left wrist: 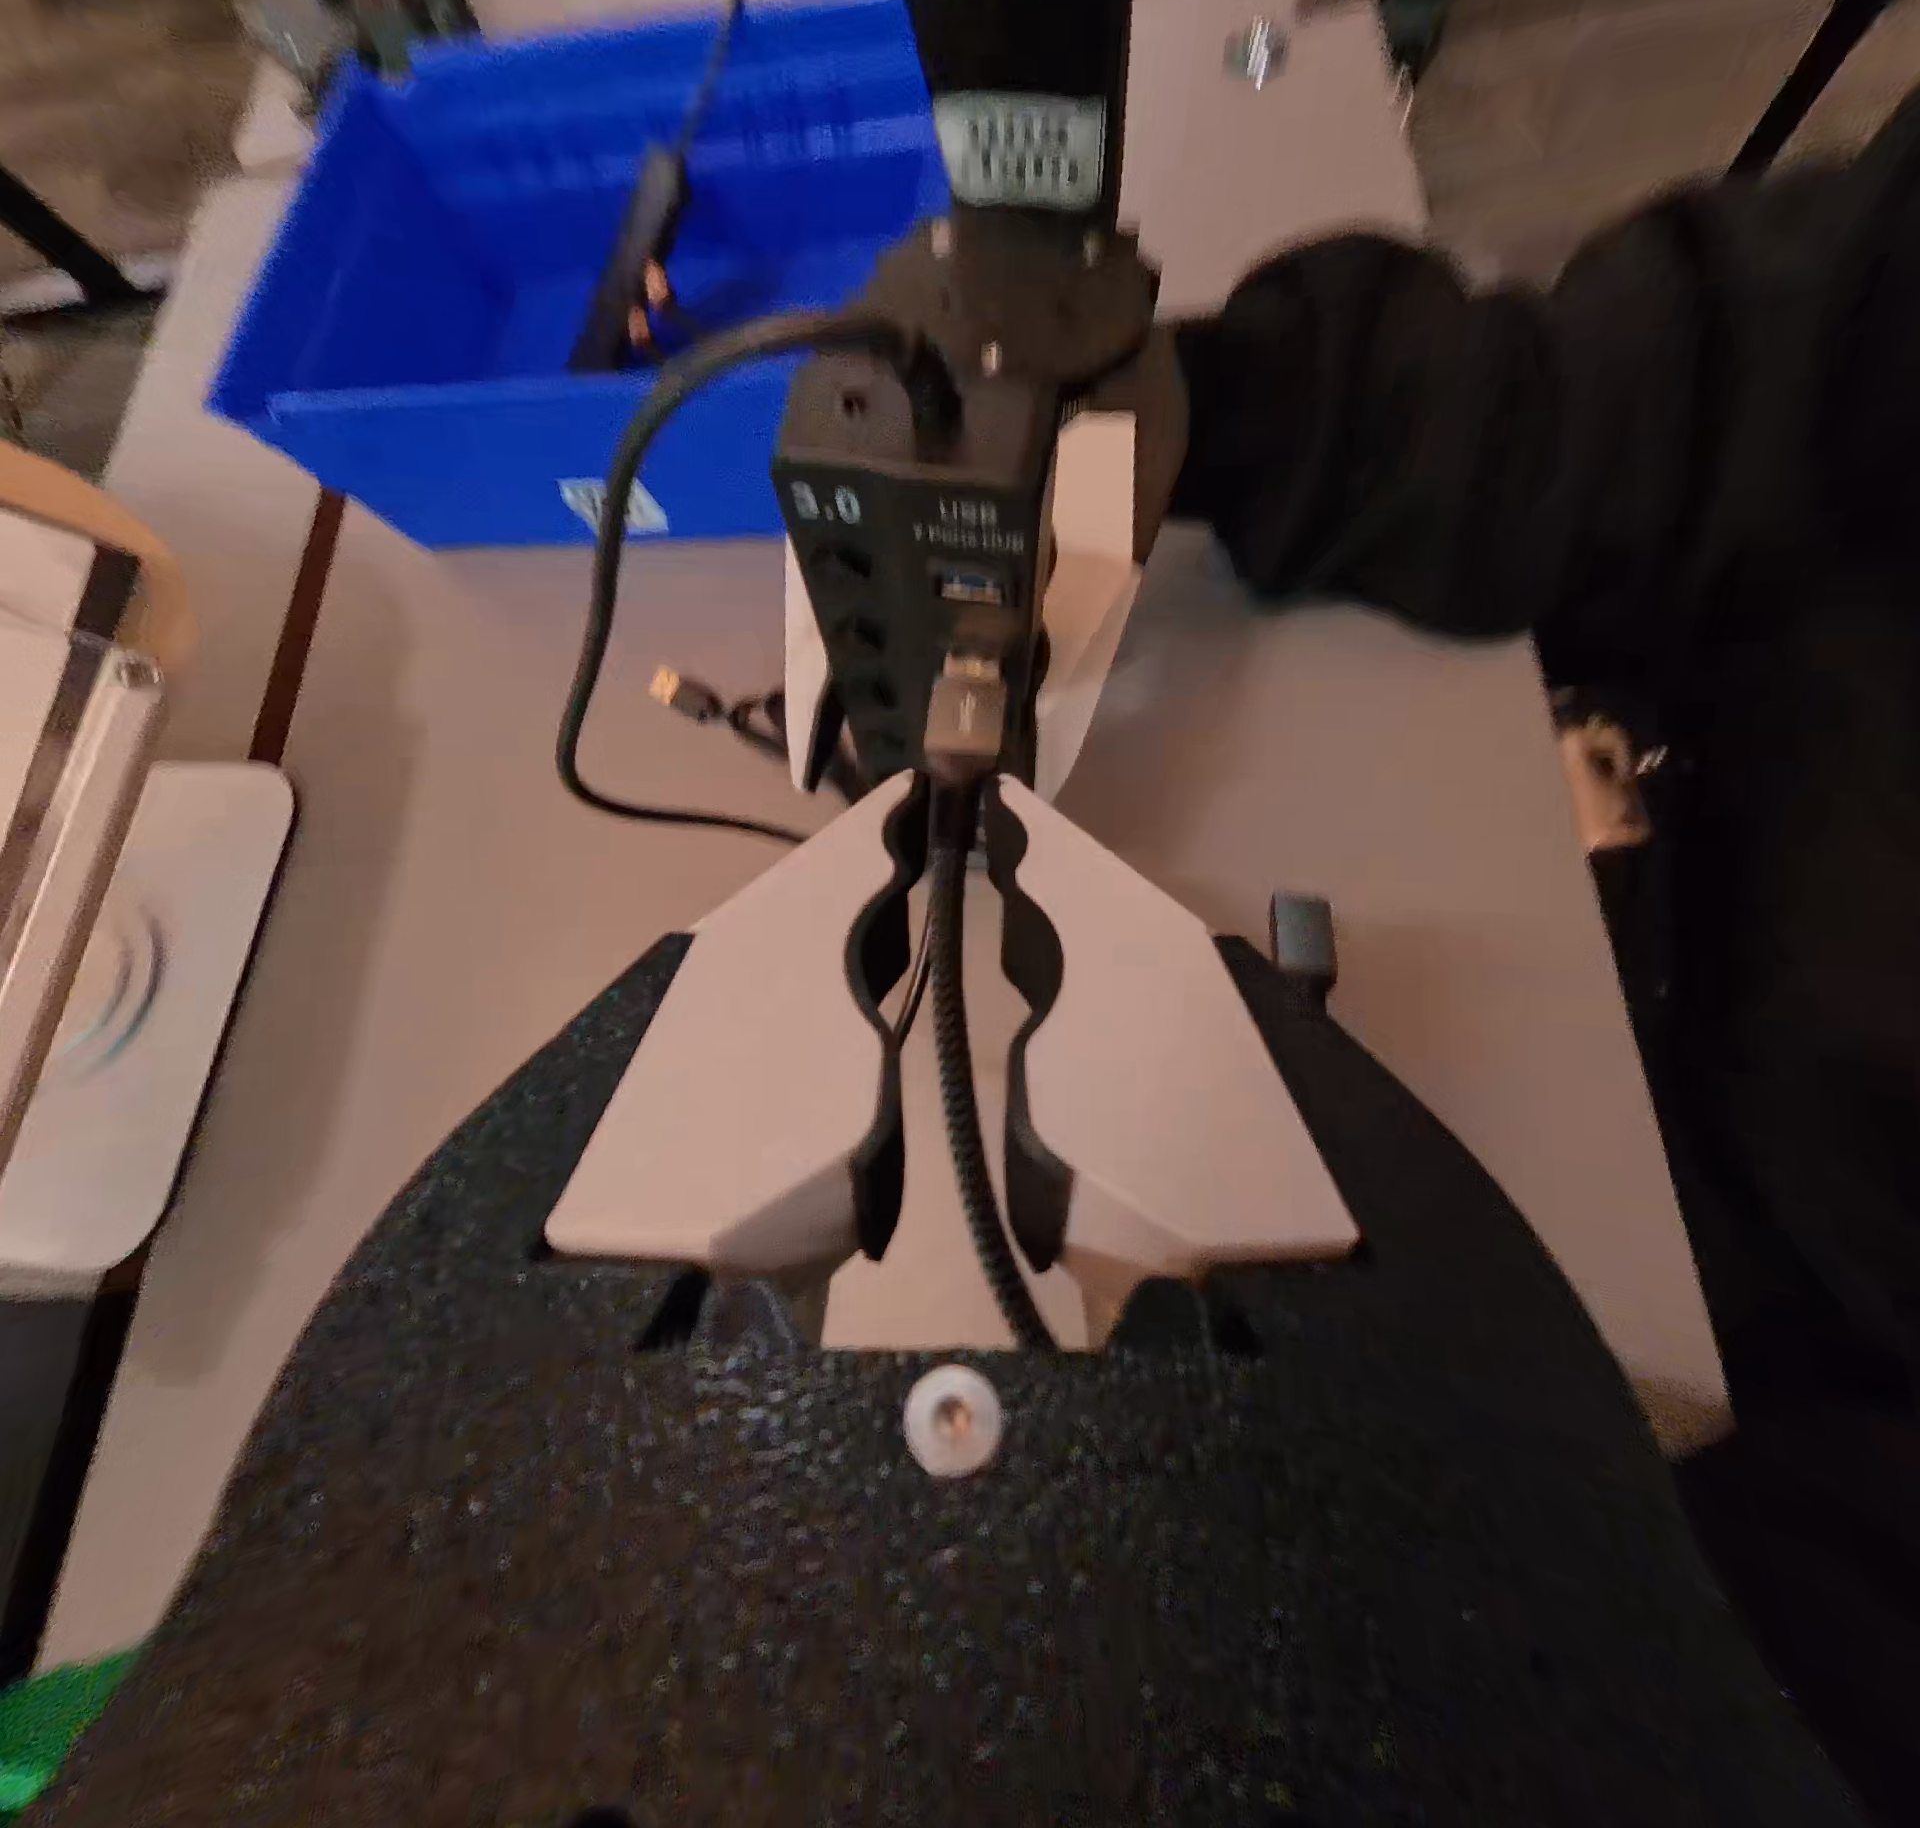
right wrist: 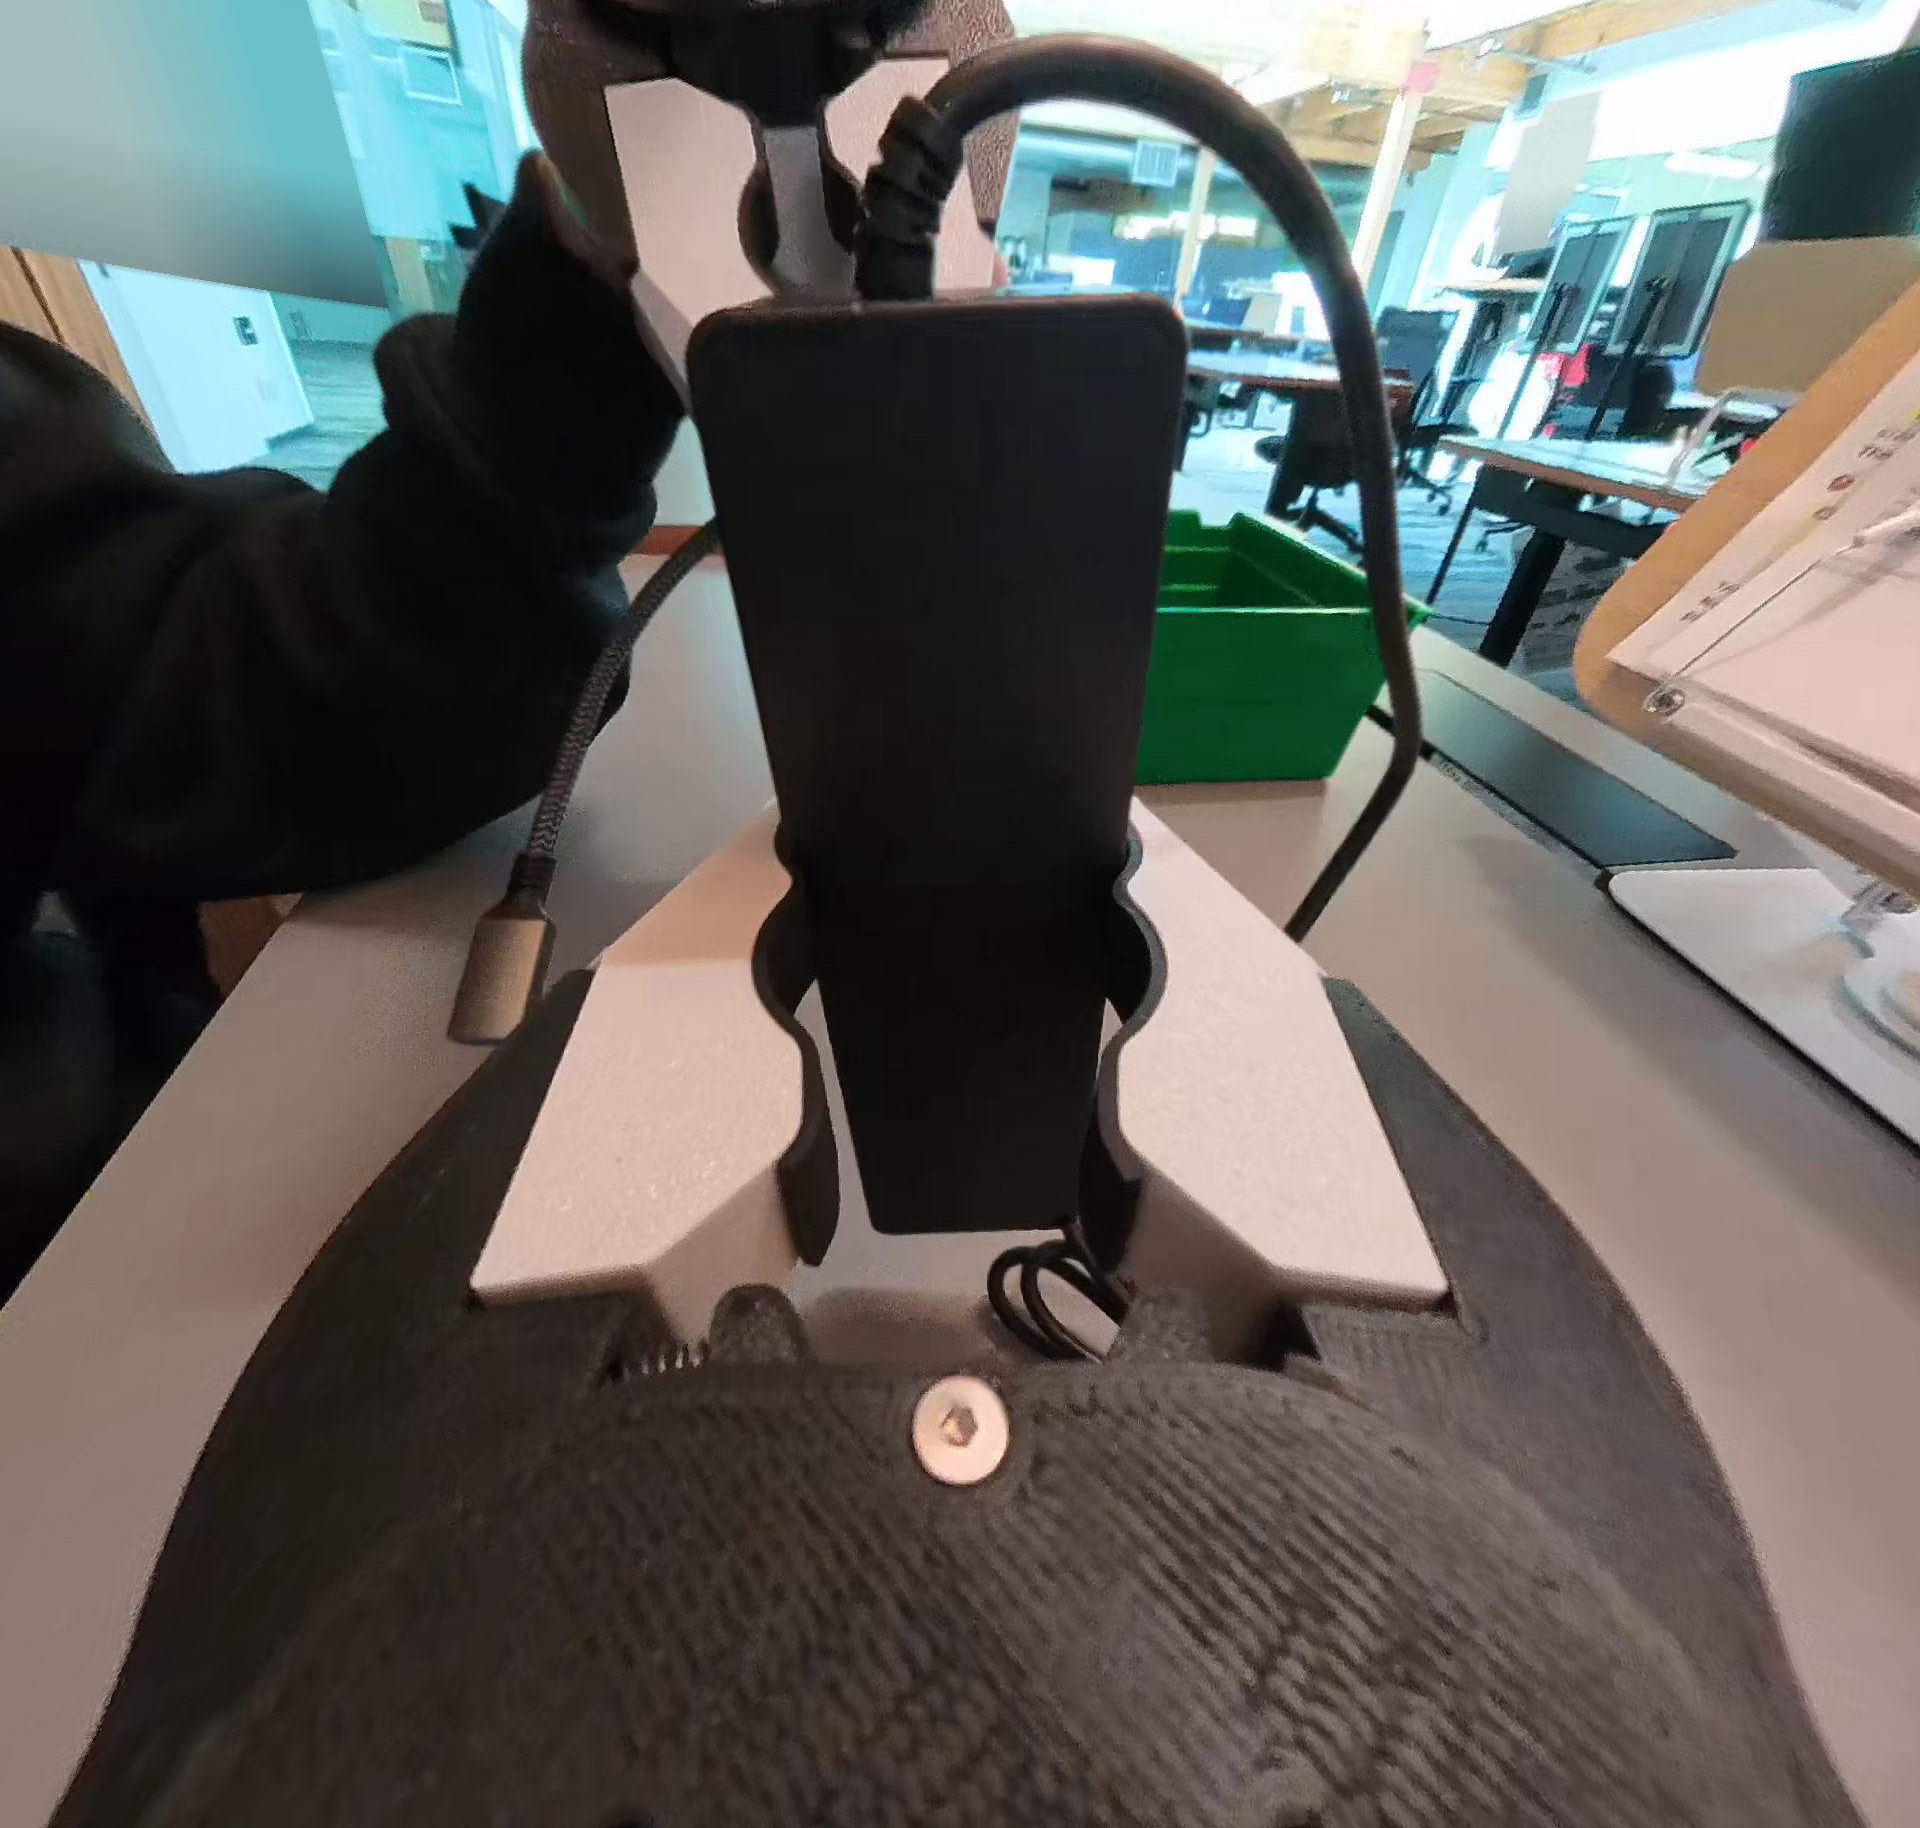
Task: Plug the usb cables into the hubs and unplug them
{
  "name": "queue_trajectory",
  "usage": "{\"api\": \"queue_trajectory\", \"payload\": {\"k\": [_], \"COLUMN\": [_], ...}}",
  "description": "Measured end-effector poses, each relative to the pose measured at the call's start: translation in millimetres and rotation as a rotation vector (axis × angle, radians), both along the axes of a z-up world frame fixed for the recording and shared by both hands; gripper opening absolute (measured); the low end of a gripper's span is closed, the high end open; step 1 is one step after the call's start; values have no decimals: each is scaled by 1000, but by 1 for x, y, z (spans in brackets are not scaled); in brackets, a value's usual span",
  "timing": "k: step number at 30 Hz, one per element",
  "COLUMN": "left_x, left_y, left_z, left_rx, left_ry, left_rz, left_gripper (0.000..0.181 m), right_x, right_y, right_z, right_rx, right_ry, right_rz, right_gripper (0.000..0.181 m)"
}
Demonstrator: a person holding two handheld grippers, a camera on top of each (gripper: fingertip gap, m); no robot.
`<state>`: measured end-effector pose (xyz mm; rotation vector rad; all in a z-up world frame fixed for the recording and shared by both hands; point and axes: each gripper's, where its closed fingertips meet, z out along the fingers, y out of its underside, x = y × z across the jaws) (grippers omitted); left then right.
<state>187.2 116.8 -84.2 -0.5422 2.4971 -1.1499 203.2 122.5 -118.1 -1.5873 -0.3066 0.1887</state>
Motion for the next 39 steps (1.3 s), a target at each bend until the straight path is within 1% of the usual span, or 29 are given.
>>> {"api": "queue_trajectory", "payload": {"k": [2,6,7,8,11,14,18,22,26,30,32,35,39], "left_x": [1,5,6,7,8,7,11,9,6,8,15,16,15], "left_y": [-8,-7,-8,-11,-11,-9,-10,-10,-13,-11,-11,-15,-7], "left_z": [12,-4,-5,-4,-4,-8,-12,-16,-11,-16,-9,1,-1], "left_rx": [-90,-7,-7,-17,-3,52,57,84,12,33,8,-13,2], "left_ry": [-17,6,8,8,-3,-23,-20,-20,-8,6,-18,-69,-53], "left_rz": [-9,11,11,11,4,-17,-22,-52,-91,-74,-16,7,31], "left_gripper": [18,27,22,14,14,13,13,13,13,13,14,15,13], "right_x": [1,2,2,2,2,1,5,3,-4,-2,6,9,11], "right_y": [-1,-1,-1,-1,-2,0,-1,0,-1,0,1,-2,-5], "right_z": [3,6,7,7,7,3,-2,-8,-6,-9,-4,9,13], "right_rx": [15,26,25,24,23,-4,-46,-79,-68,-79,-47,16,33], "right_ry": [-3,-2,-2,-5,0,-37,-64,-52,-20,-41,-38,-16,-10], "right_rz": [-11,-19,-19,-25,-26,-40,-66,-49,-4,-18,-58,-76,-83], "right_gripper": [52,52,52,52,52,52,52,52,52,52,52,52,52]}}
